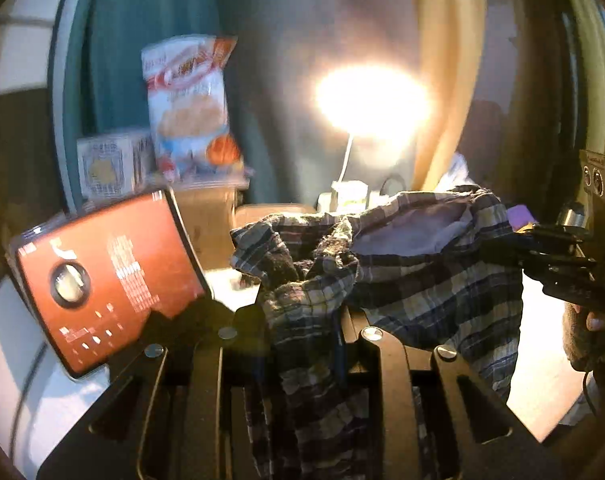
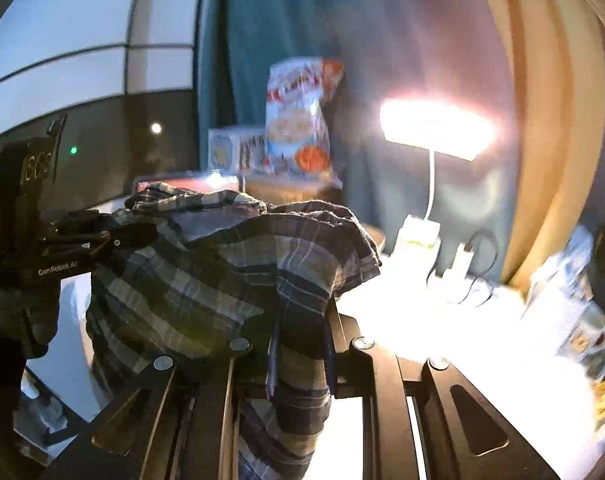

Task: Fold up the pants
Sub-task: 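Lift the folded pants with both grippers and carry them toward the tablet, then lower the pants onto the table beside the tablet and open both grippers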

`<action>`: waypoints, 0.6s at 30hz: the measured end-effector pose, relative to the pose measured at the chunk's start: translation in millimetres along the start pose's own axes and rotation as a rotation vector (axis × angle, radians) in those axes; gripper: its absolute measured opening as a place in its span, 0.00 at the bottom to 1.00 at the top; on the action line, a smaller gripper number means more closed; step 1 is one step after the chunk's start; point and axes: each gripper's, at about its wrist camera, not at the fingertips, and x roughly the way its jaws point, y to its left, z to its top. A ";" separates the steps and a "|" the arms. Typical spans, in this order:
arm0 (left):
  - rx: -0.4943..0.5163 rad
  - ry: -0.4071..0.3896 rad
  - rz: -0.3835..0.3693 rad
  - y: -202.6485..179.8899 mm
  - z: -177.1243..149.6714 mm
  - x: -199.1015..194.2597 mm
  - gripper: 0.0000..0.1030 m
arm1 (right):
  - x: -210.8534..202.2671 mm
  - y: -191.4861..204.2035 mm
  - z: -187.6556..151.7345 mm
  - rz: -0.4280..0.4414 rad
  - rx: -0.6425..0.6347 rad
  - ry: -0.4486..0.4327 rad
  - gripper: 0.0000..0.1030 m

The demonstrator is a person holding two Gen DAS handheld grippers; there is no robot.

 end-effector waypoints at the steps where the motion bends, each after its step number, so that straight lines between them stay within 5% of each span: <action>1: -0.006 0.014 -0.003 0.8 -3.4 4.8 0.23 | 13.7 -3.1 -2.8 0.001 0.010 0.023 0.17; 13: -0.060 0.257 0.016 25.5 -40.2 111.5 0.29 | 122.8 -43.8 -31.6 0.024 0.103 0.220 0.17; 16: -0.083 0.273 0.024 34.1 -43.8 119.8 0.40 | 149.7 -53.5 -41.2 0.038 0.134 0.273 0.17; 18: -0.091 0.277 0.040 37.9 -43.2 120.5 0.61 | 164.4 -58.7 -46.2 0.040 0.150 0.308 0.18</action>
